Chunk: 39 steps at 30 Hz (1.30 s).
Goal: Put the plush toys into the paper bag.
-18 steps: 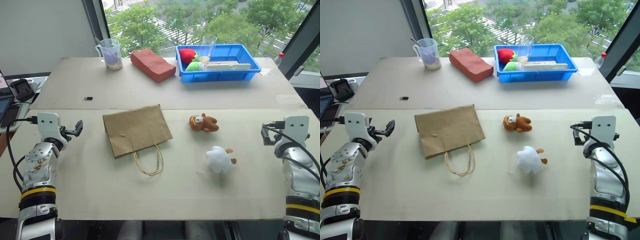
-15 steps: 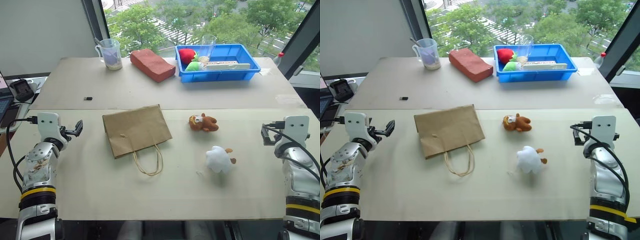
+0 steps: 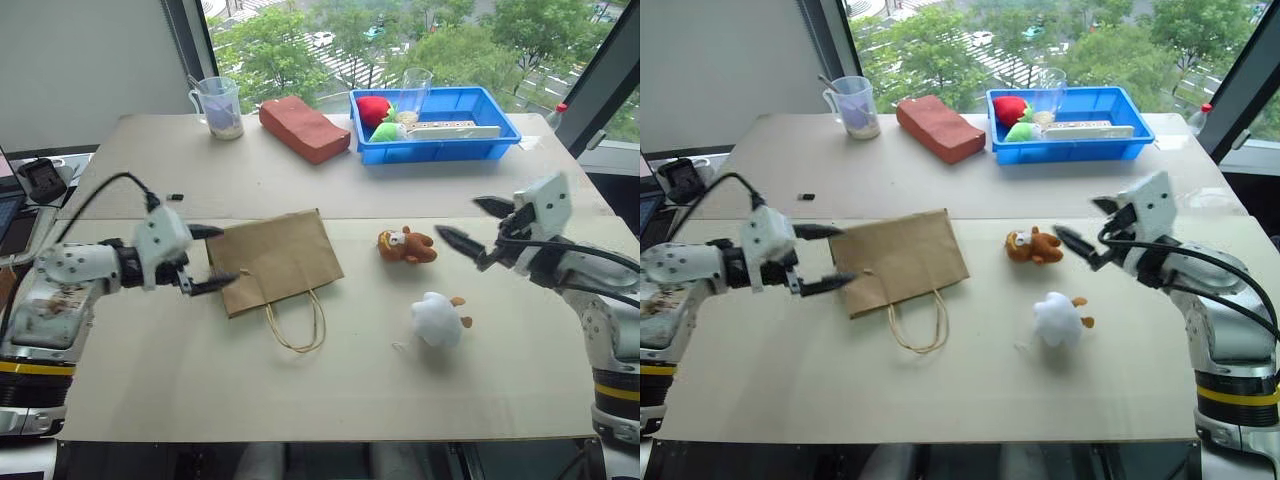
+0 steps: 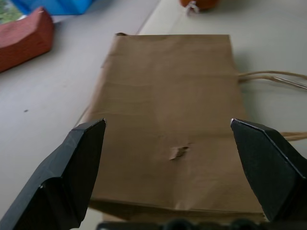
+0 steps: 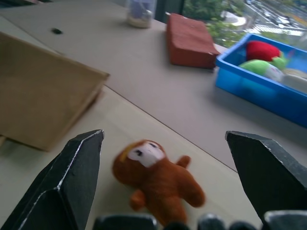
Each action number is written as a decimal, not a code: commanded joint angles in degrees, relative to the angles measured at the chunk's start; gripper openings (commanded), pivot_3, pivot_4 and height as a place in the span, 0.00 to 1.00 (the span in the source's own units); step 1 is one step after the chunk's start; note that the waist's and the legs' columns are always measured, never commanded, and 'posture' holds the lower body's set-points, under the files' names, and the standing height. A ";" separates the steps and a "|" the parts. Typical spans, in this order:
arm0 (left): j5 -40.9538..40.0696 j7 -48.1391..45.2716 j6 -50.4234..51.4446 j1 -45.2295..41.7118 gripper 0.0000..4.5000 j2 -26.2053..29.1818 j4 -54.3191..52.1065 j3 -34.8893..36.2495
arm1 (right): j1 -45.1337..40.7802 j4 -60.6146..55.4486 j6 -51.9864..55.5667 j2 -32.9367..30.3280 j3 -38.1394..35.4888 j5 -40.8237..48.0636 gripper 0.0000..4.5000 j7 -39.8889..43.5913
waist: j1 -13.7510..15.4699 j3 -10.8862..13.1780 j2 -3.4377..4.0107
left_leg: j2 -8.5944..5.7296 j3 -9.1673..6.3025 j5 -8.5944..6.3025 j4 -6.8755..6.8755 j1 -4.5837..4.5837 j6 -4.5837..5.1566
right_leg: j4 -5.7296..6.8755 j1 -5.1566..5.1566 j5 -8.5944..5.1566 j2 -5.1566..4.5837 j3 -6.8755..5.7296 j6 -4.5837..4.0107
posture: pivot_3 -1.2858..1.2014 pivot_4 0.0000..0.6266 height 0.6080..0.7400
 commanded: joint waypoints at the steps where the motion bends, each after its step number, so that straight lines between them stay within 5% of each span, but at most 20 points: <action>1: 1.55 -4.78 -5.83 -1.39 0.98 -0.21 0.44 -2.34 | -1.12 -6.31 3.75 -2.00 1.64 4.96 1.00 3.42 | 0.16 0.00 -0.01 | 0.01 -0.02 -0.01 0.00 0.00 0.01 | -0.02 0.00 0.00 0.00 -0.04 0.00 | 0.52 0.24 1.00; 10: 5.13 -6.23 -11.44 -2.07 0.98 -5.74 -1.34 -8.54 | 5.18 -11.45 0.34 -3.10 9.34 0.67 1.00 4.89 | 0.41 0.00 -0.02 | -0.01 -0.02 -0.05 0.09 -0.14 0.09 | 0.06 -0.03 0.00 0.00 -0.06 0.00 | 0.52 0.24 1.00; 30: 12.36 -7.69 -23.51 -4.57 0.98 -10.66 9.53 -14.46 | 4.77 -17.38 6.05 -2.36 7.61 6.02 1.00 0.94 | 0.72 0.01 -0.03 | -0.01 -0.05 -0.05 0.20 -0.09 0.09 | 0.00 -0.01 0.00 0.00 -0.07 0.00 | 0.52 0.24 1.00; 39: 6.41 -12.33 -19.98 -5.82 0.98 -10.35 8.01 -13.22 | 4.88 -18.51 7.50 -3.80 6.87 7.65 1.00 0.68 | 0.72 0.01 -0.03 | -0.01 -0.05 -0.05 0.20 -0.08 0.09 | 0.01 -0.01 0.00 0.00 -0.06 0.00 | 0.52 0.24 1.00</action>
